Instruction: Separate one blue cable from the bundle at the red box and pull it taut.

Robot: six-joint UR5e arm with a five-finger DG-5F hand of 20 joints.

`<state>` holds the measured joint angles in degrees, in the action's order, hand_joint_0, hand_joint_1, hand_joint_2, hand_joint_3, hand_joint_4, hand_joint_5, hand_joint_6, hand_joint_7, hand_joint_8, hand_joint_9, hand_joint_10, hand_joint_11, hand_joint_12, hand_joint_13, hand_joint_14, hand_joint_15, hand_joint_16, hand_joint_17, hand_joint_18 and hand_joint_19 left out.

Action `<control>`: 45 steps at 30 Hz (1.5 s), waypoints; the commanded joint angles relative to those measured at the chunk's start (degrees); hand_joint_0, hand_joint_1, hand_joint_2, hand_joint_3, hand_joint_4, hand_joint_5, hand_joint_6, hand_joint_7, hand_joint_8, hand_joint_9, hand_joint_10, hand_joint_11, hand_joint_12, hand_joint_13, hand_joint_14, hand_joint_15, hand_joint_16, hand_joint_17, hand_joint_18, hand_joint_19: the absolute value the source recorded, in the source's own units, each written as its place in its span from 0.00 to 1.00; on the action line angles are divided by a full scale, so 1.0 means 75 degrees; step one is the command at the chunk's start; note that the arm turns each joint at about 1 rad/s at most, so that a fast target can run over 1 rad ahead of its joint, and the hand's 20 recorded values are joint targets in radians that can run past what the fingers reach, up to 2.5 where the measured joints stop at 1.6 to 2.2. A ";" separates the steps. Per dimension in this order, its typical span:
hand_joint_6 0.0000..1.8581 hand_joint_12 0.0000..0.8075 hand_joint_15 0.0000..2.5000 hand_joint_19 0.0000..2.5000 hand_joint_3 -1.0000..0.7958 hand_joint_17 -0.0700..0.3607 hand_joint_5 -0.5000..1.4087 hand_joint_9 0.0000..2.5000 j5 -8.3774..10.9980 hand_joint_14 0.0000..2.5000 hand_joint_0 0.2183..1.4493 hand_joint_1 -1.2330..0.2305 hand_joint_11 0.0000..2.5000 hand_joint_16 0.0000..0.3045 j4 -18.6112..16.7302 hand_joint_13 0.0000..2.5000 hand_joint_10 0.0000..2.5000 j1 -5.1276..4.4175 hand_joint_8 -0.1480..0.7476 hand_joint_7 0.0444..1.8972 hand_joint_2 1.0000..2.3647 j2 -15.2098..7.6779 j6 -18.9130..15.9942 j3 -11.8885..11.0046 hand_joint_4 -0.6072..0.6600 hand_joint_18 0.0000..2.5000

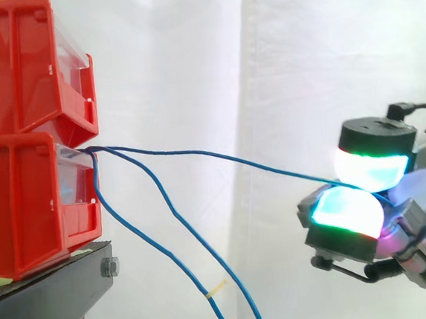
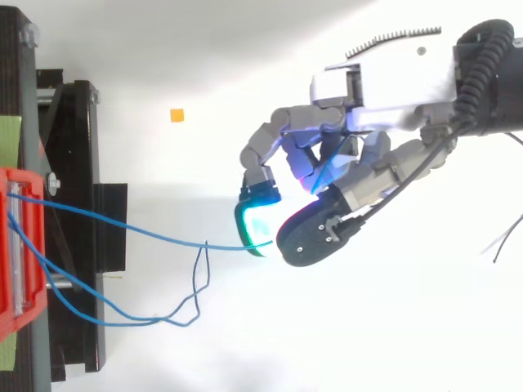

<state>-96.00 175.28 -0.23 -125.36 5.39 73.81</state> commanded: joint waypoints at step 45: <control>0.49 0.74 0.72 0.36 0.54 0.52 0.19 0.17 0.0764 1.00 0.35 0.31 0.88 0.22 -0.2781 0.54 1.00 -0.0181 0.47 0.65 0.01 0.0121 0.0441 0.1421 0.26 0.70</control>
<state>-90.26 154.42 -1.58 -124.45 8.70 84.52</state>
